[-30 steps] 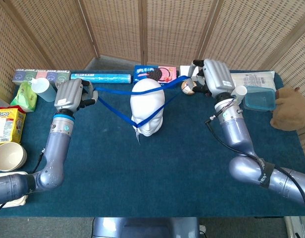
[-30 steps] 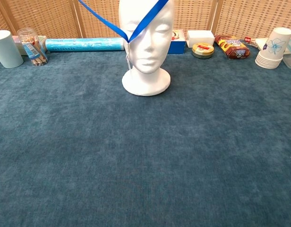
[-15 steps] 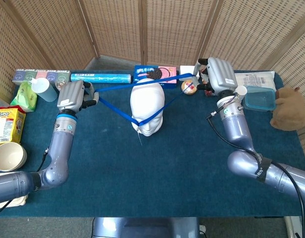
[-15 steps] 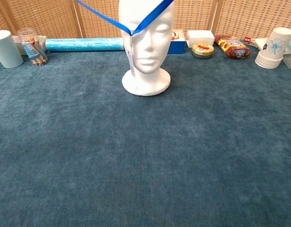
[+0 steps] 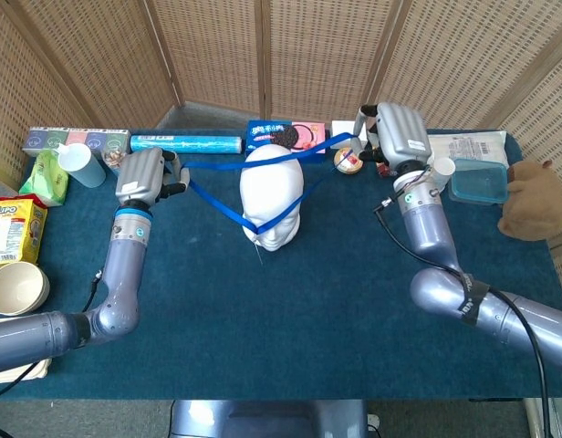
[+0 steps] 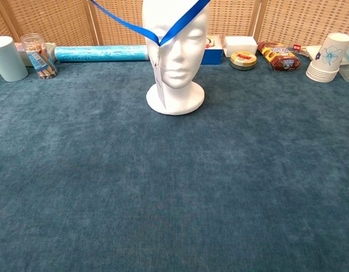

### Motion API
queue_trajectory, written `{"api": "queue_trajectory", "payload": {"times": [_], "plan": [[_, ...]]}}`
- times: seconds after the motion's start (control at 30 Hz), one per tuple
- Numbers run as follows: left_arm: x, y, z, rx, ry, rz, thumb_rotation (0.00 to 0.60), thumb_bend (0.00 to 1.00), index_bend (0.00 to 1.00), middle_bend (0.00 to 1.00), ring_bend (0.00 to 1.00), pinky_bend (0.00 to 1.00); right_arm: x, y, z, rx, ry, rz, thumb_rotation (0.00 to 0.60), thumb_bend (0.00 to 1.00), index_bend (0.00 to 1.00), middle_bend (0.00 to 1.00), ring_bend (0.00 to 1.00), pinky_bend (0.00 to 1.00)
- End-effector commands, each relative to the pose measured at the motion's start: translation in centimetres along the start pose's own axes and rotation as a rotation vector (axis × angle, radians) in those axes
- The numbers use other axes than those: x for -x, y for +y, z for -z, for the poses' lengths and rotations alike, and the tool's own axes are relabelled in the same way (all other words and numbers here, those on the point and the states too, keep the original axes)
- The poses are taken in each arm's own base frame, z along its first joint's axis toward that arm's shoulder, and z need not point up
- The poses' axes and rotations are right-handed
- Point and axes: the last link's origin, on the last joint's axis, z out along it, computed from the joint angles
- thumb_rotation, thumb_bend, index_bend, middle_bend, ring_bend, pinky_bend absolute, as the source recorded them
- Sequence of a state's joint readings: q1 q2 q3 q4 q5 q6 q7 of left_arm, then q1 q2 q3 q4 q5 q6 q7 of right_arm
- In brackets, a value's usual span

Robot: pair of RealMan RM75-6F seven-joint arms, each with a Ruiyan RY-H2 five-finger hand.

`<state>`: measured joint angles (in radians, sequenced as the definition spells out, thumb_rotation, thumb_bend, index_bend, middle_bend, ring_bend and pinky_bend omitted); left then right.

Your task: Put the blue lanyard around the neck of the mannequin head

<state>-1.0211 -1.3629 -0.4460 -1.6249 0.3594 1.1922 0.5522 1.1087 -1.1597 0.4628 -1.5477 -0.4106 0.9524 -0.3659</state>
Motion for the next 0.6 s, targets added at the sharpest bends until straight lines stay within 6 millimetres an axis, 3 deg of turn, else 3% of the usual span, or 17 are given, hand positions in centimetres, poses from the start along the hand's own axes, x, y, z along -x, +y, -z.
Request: {"api": "queue_trajectory", "payload": {"times": [0.03, 0.4, 0.6], "plan": [[0.10, 0.20, -0.13, -0.005, 0.001, 0.000, 0.429, 0.51, 0.69, 1.00, 1.00, 1.00, 0.22, -0.17, -0.24, 0.002, -0.004, 0.005, 0.600, 0.53, 0.68, 1.00, 1.00, 1.00], [0.17, -0.51, -0.50, -0.028, 0.028, -0.013, 0.431, 0.51, 0.69, 1.00, 1.00, 1.00, -0.15, 0.02, -0.79, 0.018, 0.024, 0.009, 0.600, 0.53, 0.68, 1.00, 1.00, 1.00], [0.67, 0.11, -0.47, -0.015, 0.024, -0.023, 0.430, 0.50, 0.69, 1.00, 1.00, 1.00, 0.31, -0.14, -0.96, 0.018, 0.011, 0.033, 0.600, 0.53, 0.68, 1.00, 1.00, 1.00]]}}
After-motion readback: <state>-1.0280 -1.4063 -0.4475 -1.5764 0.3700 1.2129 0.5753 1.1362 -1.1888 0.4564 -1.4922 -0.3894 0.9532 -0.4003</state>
